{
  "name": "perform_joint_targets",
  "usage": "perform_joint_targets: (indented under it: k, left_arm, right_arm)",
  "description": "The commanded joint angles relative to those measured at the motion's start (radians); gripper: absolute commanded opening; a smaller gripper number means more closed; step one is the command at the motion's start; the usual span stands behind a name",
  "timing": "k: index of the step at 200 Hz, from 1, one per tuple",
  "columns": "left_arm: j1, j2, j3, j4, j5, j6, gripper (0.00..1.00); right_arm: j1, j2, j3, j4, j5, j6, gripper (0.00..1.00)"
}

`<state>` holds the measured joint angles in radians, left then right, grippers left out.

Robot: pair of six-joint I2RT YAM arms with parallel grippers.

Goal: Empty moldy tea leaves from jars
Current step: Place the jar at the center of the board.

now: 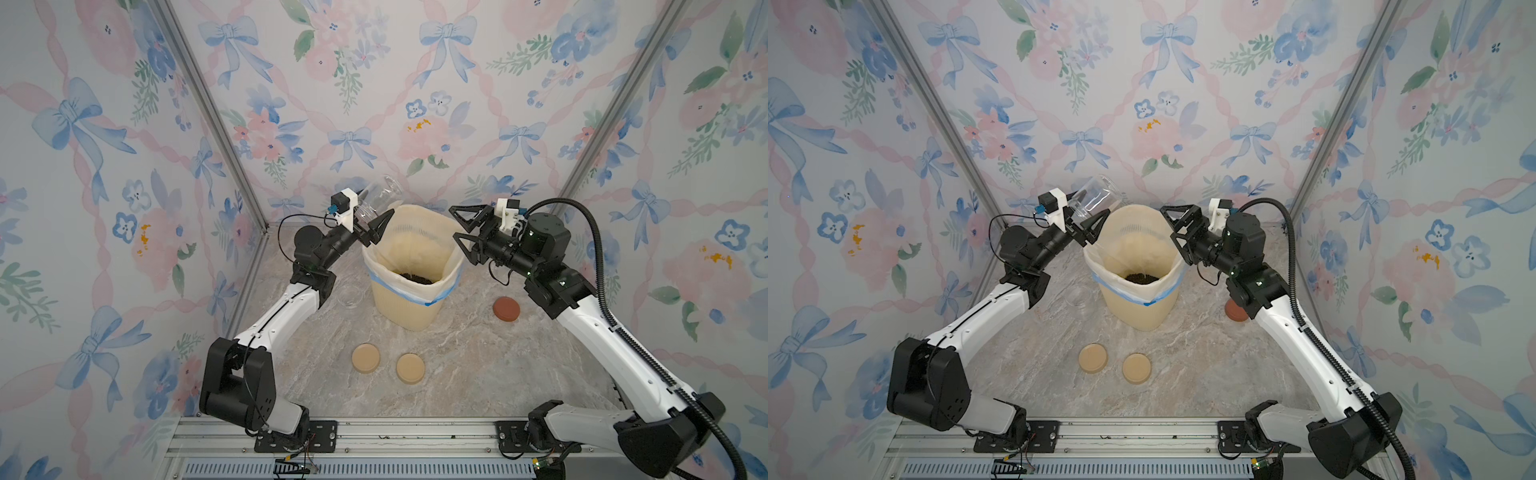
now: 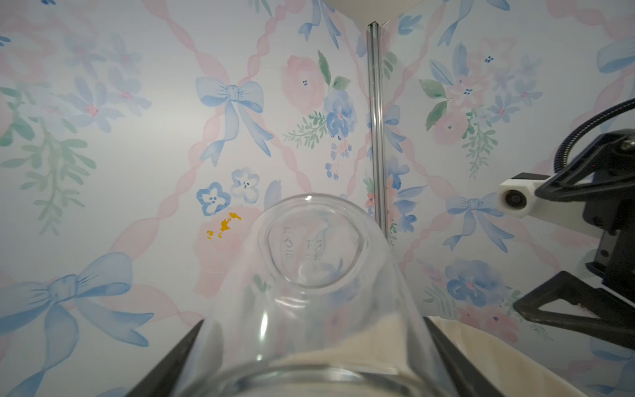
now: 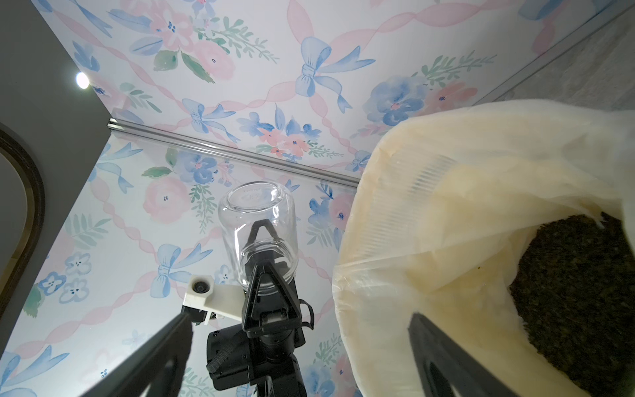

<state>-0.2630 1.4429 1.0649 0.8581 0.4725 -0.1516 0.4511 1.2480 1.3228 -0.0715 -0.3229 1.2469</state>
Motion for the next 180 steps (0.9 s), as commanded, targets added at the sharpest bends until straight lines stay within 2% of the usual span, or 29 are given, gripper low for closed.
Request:
perform_joint_targets:
  k: [1, 34, 87, 132, 180]
  left_arm:
    - [0.050, -0.075, -0.032, 0.064, -0.031, -0.034, 0.50]
    - [0.143, -0.145, -0.116, 0.011, -0.035, -0.039, 0.51]
    - [0.308, -0.244, -0.195, -0.095, -0.049, -0.043, 0.51]
    - [0.348, -0.272, -0.200, -0.237, -0.084, -0.002, 0.51]
    - [0.350, -0.311, -0.241, -0.293, -0.107, -0.039, 0.50]
  right_arm:
    - [-0.006, 0.006, 0.047, -0.037, -0.018, -0.057, 1.00]
    - [0.004, 0.030, 0.109, -0.125, -0.008, -0.137, 1.00]
    - [0.035, 0.083, 0.253, -0.331, 0.032, -0.338, 0.99]
    - [0.054, 0.080, 0.308, -0.488, 0.070, -0.527, 0.98]
    - [0.053, 0.001, 0.308, -0.562, 0.153, -0.746, 0.97]
